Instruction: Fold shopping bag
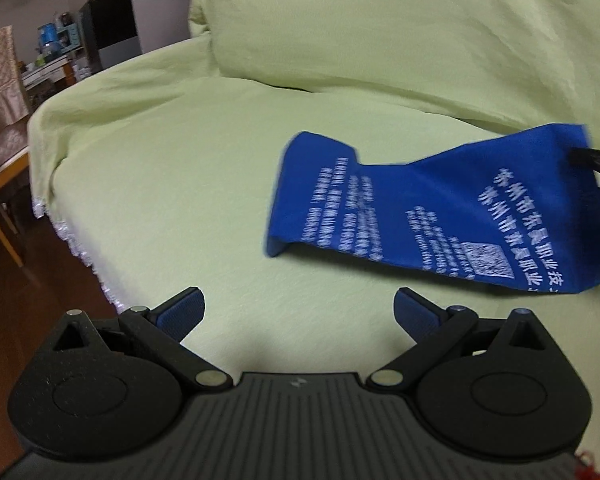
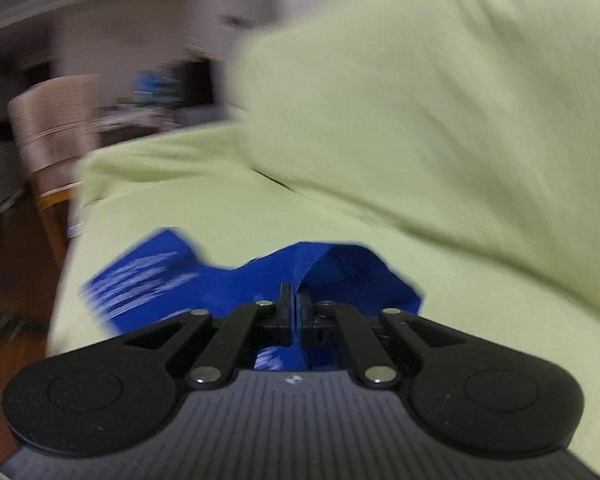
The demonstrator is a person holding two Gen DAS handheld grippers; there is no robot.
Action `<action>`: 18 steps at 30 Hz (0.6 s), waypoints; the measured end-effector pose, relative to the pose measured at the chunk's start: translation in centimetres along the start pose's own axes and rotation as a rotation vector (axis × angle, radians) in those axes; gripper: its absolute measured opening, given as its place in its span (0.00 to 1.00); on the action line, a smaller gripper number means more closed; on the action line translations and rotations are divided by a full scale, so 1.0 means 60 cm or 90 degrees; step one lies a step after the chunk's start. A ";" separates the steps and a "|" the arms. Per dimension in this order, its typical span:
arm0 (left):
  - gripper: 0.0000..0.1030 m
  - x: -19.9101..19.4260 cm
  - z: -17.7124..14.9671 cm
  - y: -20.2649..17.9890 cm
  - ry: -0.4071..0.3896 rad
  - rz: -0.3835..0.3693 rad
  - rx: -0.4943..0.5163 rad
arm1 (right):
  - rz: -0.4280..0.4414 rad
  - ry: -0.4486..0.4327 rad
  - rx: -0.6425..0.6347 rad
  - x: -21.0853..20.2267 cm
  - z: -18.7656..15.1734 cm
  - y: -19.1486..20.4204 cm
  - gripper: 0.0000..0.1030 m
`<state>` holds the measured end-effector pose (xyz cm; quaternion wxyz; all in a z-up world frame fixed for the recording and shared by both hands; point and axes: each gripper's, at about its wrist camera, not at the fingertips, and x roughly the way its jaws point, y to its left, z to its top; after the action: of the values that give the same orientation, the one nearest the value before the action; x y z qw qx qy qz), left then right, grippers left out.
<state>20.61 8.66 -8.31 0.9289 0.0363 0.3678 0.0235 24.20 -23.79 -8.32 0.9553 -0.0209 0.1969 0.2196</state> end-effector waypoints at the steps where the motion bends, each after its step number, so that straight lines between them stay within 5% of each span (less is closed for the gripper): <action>1: 0.98 -0.010 -0.002 0.008 -0.004 0.005 -0.002 | 0.030 -0.008 -0.045 -0.028 -0.008 0.023 0.01; 8: 0.98 -0.099 -0.011 0.037 -0.038 0.003 -0.017 | 0.115 0.101 -0.198 -0.161 -0.100 0.138 0.01; 14: 0.98 -0.203 -0.022 0.030 -0.103 -0.044 -0.028 | 0.086 0.217 -0.190 -0.189 -0.152 0.155 0.03; 18: 0.99 -0.193 -0.009 0.020 -0.096 -0.050 -0.017 | 0.057 0.265 -0.195 -0.193 -0.166 0.155 0.05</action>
<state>11.78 9.06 -0.74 0.9546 0.0111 0.2974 -0.0106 6.98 -21.42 -12.61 0.8692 -0.2015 0.3546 0.2797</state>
